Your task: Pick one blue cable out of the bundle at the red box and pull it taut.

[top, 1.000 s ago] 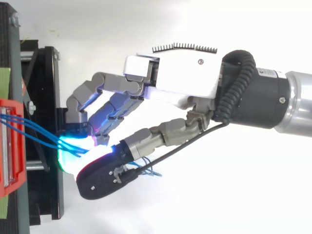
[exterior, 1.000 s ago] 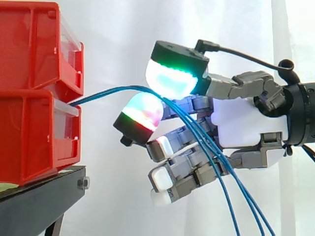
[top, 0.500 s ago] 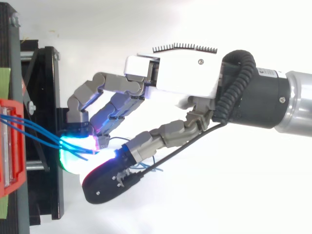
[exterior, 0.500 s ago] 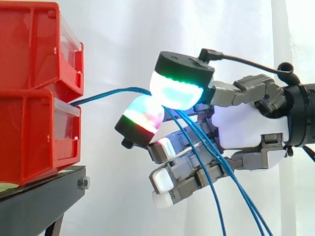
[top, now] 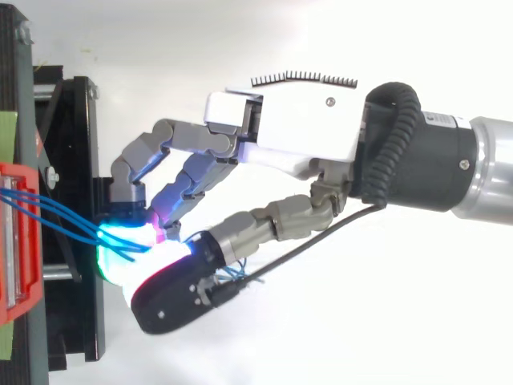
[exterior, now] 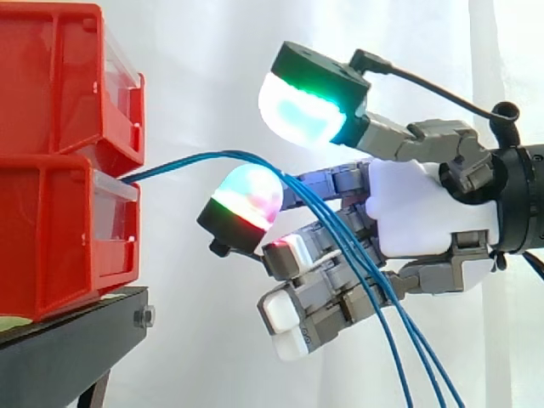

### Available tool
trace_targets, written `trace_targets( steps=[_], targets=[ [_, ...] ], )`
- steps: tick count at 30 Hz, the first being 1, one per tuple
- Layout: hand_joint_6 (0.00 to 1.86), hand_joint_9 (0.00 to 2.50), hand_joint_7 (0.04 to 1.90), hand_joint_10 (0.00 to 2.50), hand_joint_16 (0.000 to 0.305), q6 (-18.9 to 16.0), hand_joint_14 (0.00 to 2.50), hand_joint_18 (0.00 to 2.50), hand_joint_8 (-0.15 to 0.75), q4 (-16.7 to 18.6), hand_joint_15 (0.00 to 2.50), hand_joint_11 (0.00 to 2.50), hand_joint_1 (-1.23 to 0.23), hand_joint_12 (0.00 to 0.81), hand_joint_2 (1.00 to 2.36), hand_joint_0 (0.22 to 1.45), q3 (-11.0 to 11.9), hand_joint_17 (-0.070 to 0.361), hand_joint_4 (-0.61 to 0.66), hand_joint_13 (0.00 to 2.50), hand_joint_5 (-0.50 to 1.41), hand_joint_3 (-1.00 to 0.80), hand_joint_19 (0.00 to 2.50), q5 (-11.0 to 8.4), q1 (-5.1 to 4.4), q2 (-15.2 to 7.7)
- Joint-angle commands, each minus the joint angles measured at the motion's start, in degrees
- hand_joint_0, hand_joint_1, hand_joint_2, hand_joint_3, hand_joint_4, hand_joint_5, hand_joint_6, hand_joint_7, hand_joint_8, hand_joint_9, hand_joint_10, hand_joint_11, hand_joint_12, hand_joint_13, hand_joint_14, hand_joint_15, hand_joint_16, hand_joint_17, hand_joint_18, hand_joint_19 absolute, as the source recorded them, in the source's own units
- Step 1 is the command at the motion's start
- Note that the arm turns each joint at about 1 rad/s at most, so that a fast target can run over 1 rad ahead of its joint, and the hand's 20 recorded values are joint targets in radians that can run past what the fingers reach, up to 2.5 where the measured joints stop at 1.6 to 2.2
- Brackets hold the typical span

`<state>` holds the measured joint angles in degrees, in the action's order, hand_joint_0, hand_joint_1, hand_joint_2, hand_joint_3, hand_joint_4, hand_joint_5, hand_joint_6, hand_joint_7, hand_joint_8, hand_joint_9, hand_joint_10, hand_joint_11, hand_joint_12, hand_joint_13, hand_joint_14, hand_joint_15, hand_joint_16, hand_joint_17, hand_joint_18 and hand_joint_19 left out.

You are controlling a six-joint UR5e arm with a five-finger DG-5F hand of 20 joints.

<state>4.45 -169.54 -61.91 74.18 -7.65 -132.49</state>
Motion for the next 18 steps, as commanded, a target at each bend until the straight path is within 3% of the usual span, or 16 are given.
trace_targets(
  steps=[1, 7, 12, 16, 18],
  targets=[
    [0.92, 0.95, 0.91, 0.01, 0.051, -0.05, 0.02, 0.7, 0.275, 0.0, 0.6, 1.09, -0.57, 0.389, 1.0, 0.54, 0.03, 0.116, 0.02, 0.85, -0.19, -0.5, 0.32, 0.0, 0.0, -0.05],
    [0.93, 0.95, 0.93, 0.01, 0.049, 0.03, 0.02, 0.69, 0.276, 0.0, 0.59, 1.09, -0.6, 0.38, 1.01, 0.62, -0.06, 0.11, 0.01, 0.84, -0.19, -0.42, 0.33, 0.0, 0.0, -0.05],
    [0.94, 0.98, 0.96, 0.01, 0.048, 0.03, 0.02, 0.71, 0.289, 0.0, 0.58, 1.12, -0.75, 0.369, 1.02, 0.67, 0.03, 0.108, -0.04, 0.86, -0.18, -0.32, 0.29, 0.0, 0.0, -0.05],
    [0.94, 1.0, 1.06, 0.01, 0.047, 0.03, 0.02, 0.71, 0.283, 0.0, 0.57, 1.12, -0.83, 0.362, 1.01, 0.74, -0.06, 0.105, -0.11, 0.86, -0.18, -0.39, 0.26, 0.0, 0.0, -0.05],
    [0.94, 1.0, 1.06, 0.01, 0.047, 0.03, 0.02, 0.71, 0.267, 0.0, 0.57, 1.13, -0.85, 0.36, 1.0, 0.78, 0.03, 0.105, -0.16, 0.86, -0.18, -0.5, 0.25, 0.0, 0.0, 0.04]
  ],
)
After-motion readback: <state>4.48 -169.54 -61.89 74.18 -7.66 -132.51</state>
